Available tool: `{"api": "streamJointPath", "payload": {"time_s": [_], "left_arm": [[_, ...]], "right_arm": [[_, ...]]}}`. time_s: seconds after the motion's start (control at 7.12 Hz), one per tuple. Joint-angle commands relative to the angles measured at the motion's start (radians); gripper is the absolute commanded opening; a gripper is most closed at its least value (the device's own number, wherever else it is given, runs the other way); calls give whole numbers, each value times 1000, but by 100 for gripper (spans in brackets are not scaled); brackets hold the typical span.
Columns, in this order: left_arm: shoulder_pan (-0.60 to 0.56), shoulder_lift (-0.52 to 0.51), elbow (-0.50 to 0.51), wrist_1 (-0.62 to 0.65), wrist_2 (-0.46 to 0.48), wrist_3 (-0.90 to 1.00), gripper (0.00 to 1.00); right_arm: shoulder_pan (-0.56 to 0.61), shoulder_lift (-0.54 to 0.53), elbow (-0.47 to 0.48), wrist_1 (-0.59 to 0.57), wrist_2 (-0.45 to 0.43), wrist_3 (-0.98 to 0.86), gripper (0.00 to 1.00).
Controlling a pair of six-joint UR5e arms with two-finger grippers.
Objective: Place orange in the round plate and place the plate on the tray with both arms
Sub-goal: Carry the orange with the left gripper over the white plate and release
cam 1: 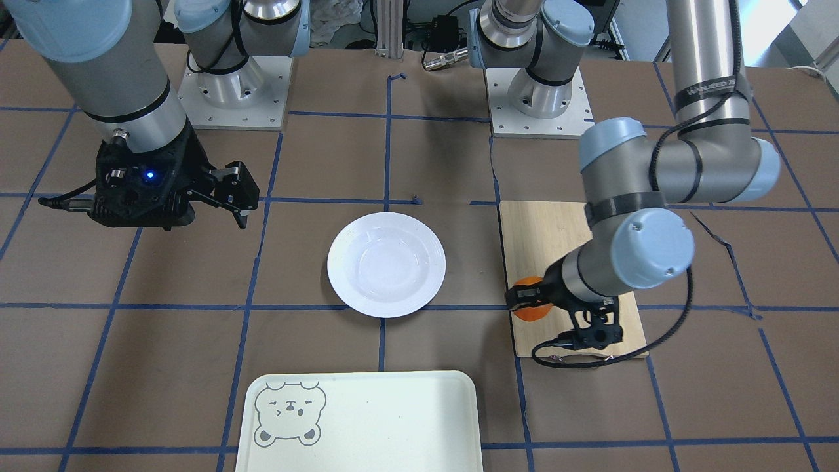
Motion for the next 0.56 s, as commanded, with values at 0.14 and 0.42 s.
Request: {"api": "streamJointPath", "payload": {"time_s": [0.14,0.42], "left_arm": [[-198,-23,-1,12,-159,-401,10],[-281,-46,-13,39,-172,-433,23]], "right_arm": [[-1,1,2,1,1,0,100],[-1,1,2,1,-1,0,100]]}}
